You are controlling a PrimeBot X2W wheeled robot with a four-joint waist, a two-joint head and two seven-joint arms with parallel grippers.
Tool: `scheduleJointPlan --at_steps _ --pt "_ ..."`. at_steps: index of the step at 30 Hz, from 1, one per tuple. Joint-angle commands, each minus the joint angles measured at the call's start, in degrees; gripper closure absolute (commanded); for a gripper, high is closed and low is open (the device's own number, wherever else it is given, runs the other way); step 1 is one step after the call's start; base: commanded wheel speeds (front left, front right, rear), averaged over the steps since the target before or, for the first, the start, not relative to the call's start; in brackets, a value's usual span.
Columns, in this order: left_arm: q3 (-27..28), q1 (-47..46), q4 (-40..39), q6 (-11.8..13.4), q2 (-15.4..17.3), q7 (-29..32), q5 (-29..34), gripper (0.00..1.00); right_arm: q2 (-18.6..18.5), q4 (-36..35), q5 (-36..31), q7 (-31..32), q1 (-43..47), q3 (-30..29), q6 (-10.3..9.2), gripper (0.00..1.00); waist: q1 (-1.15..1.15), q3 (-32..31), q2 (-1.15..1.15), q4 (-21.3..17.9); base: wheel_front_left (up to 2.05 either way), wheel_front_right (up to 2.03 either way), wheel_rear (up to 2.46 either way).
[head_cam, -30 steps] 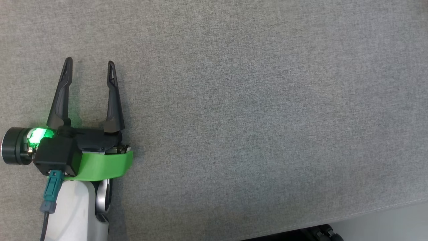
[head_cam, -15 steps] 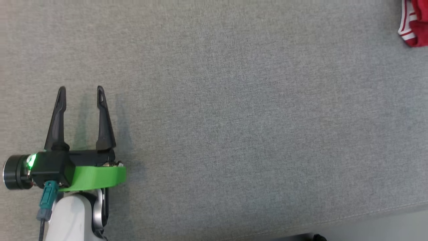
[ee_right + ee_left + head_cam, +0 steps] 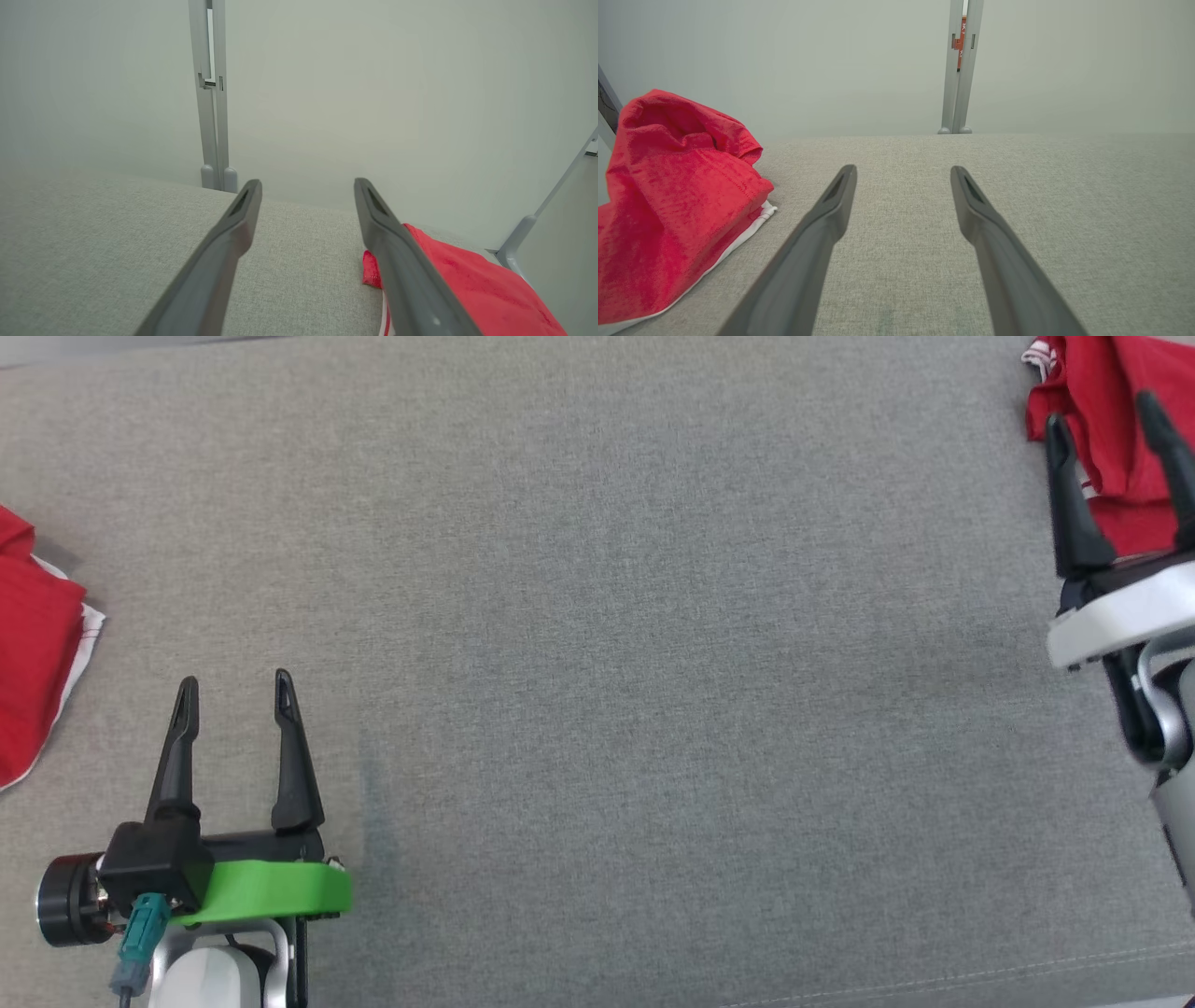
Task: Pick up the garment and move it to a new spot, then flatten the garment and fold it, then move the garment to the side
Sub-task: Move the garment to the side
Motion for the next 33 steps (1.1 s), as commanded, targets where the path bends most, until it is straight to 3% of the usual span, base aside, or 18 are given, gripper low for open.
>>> scheduleJointPlan --at_steps 1,14,22,33 --pt "0.2 1.3 0.7 -0.4 -0.3 0.0 -0.5 0.0 1.9 -1.7 -0.9 -0.2 4.6 -0.9 -0.11 0.0 0.0 -4.0 0.0 2.0 0.0 0.0 0.0" --pt "1.5 4.7 3.5 -1.5 -0.7 0.0 -0.6 0.0 11.3 -9.4 -1.5 -0.2 22.4 -4.7 -0.11 0.0 0.0 -10.1 0.0 2.7 0.0 0.0 0.0" --pt "1.5 6.5 5.2 -2.2 -0.9 0.0 -0.9 0.0 16.1 -10.6 -2.5 -0.2 29.3 -6.9 -0.1 0.0 0.0 -13.7 0.0 3.0 0.0 0.0 0.0" --pt "2.3 9.0 6.4 -3.1 -1.0 0.0 -0.9 0.0 19.6 -11.2 -5.5 -0.2 34.6 -6.8 -0.1 0.0 0.0 -17.9 0.0 3.3 0.0 0.0 0.0"
